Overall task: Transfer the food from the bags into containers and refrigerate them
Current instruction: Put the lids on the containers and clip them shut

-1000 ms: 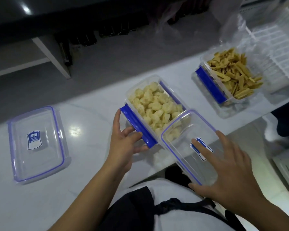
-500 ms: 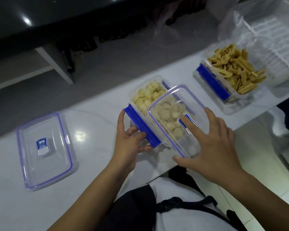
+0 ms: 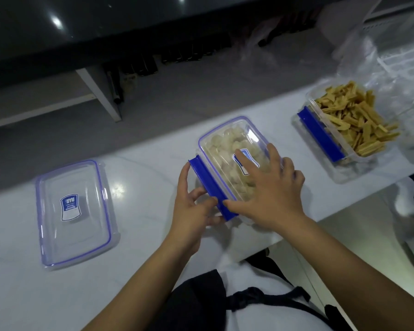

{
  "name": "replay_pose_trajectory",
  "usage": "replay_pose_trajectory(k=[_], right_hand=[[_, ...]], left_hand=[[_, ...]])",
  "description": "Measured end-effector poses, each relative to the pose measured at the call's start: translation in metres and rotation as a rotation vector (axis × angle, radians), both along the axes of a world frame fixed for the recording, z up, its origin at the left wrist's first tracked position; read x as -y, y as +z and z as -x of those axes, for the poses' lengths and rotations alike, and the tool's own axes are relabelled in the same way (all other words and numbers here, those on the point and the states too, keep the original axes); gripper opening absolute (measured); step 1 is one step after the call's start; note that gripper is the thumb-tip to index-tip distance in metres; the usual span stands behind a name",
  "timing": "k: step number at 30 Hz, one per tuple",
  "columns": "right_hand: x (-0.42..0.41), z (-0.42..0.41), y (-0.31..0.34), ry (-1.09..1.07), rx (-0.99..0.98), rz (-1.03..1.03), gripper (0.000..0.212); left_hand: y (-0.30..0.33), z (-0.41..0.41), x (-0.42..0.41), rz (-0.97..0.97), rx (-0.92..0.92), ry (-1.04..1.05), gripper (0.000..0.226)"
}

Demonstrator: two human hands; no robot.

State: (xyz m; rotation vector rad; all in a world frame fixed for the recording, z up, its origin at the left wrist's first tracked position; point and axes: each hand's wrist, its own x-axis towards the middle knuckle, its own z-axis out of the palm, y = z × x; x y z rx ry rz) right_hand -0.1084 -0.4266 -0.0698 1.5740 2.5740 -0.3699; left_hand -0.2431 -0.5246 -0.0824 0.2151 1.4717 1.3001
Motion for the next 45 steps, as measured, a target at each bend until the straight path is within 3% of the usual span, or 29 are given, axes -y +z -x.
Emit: replay_pose_trajectory(k=[8,12,16,20,22,26,28,32,34,35,38,39,41,45], right_hand=[[0.003,0.018,0.012,0.007,0.045,0.128,0.106],[-0.002,0.021,0.027,0.154,-0.012,0.064,0.081],[0.001,0.047,-0.003,0.351,-0.095,0.002,0.069],[0.005,0.054,-0.018,0.379,-0.116,-0.012,0.068],[0.004,0.053,-0.018,0.379,-0.129,0.001,0.068],[0.004,0.054,-0.020,0.373,-0.151,0.012,0.068],[0.003,0.053,-0.019,0.365,-0.164,0.037,0.068],[0.001,0.054,-0.016,0.276,-0.367,0.071,0.068],[-0.002,0.048,-0.018,0.058,-0.542,0.115,0.070],[-0.006,0.042,-0.016,-0.118,-0.631,0.212,0.076],[-0.023,0.014,-0.004,-0.599,-0.904,0.799,0.091],[-0.027,0.005,0.001,-0.628,-0.878,0.952,0.089],[-0.033,-0.007,0.008,-0.574,-0.752,1.069,0.075],[-0.038,-0.003,0.018,-0.481,-0.685,0.983,0.040]], left_hand=[[0.002,0.031,-0.005,0.026,-0.129,-0.065,0.086],[0.012,0.069,0.006,0.068,-0.213,-0.121,0.081],[0.019,0.087,0.028,0.132,-0.192,-0.107,0.065],[0.029,0.084,0.038,0.090,-0.102,-0.077,0.043],[0.033,0.074,0.031,0.111,-0.227,-0.096,0.044],[0.032,0.049,0.019,0.267,-0.814,-0.304,0.063],[0.032,0.049,0.019,0.266,-0.864,-0.309,0.065],[0.030,0.049,0.020,0.180,-0.712,-0.235,0.061],[0.027,0.046,0.024,0.148,-0.620,-0.184,0.062],[0.026,0.046,0.025,0.142,-0.595,-0.168,0.063],[0.023,0.045,0.029,0.122,-0.540,-0.129,0.060],[0.023,0.044,0.029,0.117,-0.527,-0.124,0.059],[0.023,0.044,0.029,0.119,-0.509,-0.131,0.056],[0.021,0.051,0.028,0.104,-0.278,-0.050,0.057]])
